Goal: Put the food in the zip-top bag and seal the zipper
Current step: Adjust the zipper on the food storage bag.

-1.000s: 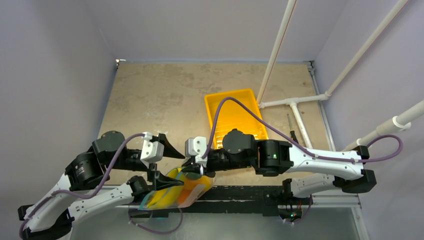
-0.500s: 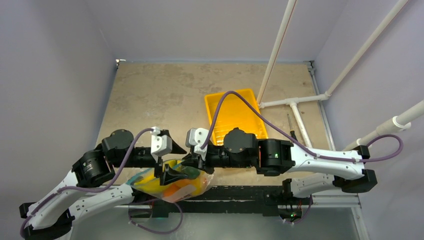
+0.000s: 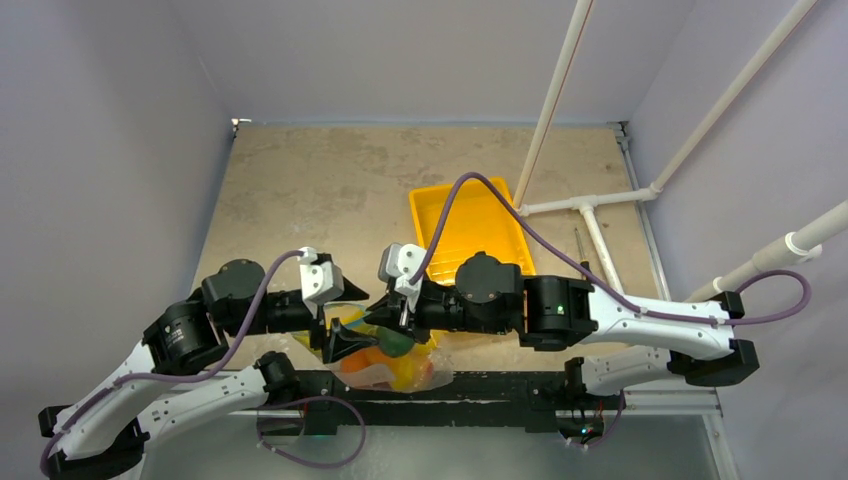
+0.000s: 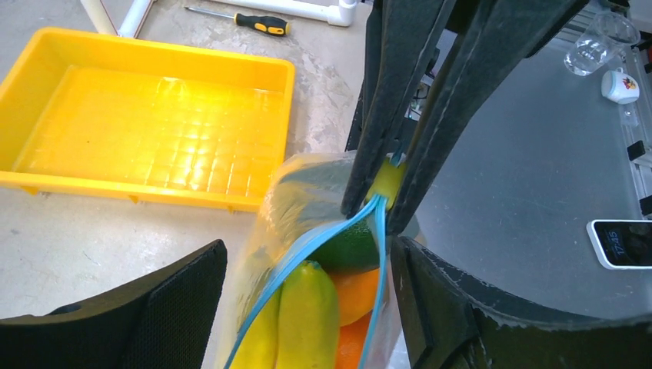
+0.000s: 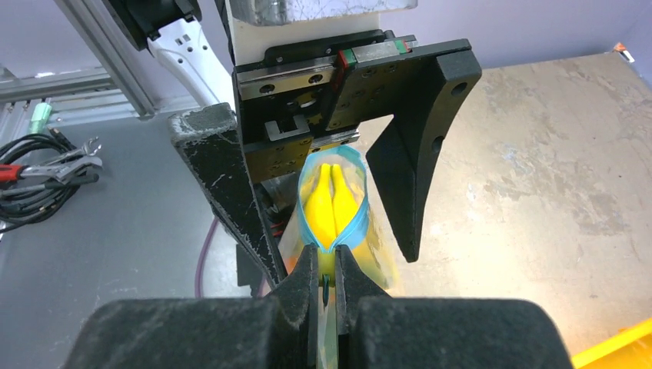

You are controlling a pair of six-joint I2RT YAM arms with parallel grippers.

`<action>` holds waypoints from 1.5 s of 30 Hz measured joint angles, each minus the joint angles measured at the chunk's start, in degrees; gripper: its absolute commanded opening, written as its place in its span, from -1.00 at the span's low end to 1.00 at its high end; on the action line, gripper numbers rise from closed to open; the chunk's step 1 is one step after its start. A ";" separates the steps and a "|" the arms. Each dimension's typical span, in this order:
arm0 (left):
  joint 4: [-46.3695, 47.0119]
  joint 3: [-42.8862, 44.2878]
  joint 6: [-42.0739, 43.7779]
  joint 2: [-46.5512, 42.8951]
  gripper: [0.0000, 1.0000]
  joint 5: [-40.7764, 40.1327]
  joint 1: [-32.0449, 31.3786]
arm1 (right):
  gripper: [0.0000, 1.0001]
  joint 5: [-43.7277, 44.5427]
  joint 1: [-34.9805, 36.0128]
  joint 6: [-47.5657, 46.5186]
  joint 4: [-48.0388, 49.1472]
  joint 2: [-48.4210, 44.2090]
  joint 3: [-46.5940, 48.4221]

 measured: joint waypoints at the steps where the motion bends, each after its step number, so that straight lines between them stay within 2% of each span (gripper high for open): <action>1: 0.02 0.00 -0.02 -0.04 0.51 -0.09 0.00 | -1.00 -0.02 0.00 0.09 0.04 -0.22 0.02; 5: 0.09 0.00 -0.55 -0.13 0.39 -0.24 0.00 | -1.00 -0.02 0.00 0.46 0.02 -1.27 0.20; 7: 0.11 0.00 -0.83 -0.13 0.23 -0.22 0.00 | -1.00 -0.02 0.00 0.61 0.04 -1.64 0.31; 11: 0.11 0.00 -0.85 -0.22 -0.30 -0.11 0.00 | -1.00 0.00 0.00 0.63 0.07 -1.92 0.39; 14: 0.42 0.00 -0.79 -0.26 -0.94 0.07 0.00 | -1.00 0.00 0.00 0.63 0.17 -1.92 0.39; 15: 0.59 0.00 -0.90 -0.26 -1.00 0.17 0.00 | -1.00 0.02 0.00 0.63 0.17 -1.92 0.39; 26: 1.29 0.02 -0.83 -0.90 -1.00 0.39 0.00 | -0.97 0.26 0.00 0.72 0.20 -2.05 0.39; 31: 2.16 0.02 -0.83 -0.90 -1.00 0.44 0.00 | -0.44 1.57 0.00 1.36 1.31 -3.10 -0.55; 33: 1.75 -0.02 -0.83 -0.92 -1.00 0.35 0.00 | -0.32 2.01 0.00 1.81 3.04 -4.48 -1.88; 40: 0.02 -0.20 -0.85 -0.90 -1.00 0.37 0.00 | -0.03 2.97 0.00 2.16 10.21 -10.54 -7.15; 45: 0.00 -0.39 -0.85 -0.92 -1.00 0.37 0.00 | 0.03 1.44 0.00 2.16 14.34 -12.26 -12.00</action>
